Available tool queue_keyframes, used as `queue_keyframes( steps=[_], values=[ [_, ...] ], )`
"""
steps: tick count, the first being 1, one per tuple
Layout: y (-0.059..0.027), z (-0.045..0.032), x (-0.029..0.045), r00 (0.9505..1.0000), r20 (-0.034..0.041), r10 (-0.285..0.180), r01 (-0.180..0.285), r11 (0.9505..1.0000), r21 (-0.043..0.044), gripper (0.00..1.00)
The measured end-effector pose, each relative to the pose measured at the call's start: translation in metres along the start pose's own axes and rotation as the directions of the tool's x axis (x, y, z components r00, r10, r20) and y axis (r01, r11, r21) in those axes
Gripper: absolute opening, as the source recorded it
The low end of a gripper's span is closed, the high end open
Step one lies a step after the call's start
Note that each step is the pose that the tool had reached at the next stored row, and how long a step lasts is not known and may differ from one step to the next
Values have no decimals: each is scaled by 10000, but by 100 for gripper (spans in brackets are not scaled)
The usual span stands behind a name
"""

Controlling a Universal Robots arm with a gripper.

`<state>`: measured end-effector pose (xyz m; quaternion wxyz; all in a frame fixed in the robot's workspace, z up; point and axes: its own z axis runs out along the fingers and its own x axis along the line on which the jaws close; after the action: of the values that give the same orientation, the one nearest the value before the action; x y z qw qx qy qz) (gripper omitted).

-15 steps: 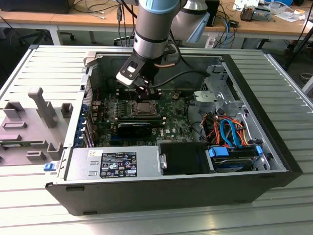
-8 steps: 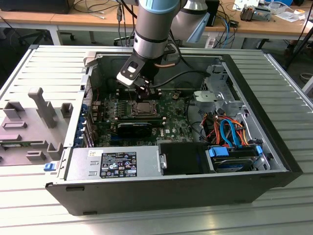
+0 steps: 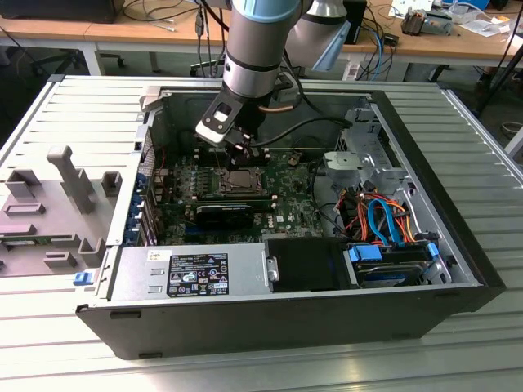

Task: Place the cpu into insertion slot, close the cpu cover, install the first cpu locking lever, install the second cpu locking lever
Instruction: 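Install the first cpu locking lever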

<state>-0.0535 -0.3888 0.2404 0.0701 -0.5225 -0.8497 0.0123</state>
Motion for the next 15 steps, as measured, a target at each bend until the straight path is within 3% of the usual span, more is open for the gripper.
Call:
queue_keyframes(
  steps=[15],
  values=[
    [0, 0, 0, 9991, 40, -424, 424, 9991, 46, 11]
  ],
)
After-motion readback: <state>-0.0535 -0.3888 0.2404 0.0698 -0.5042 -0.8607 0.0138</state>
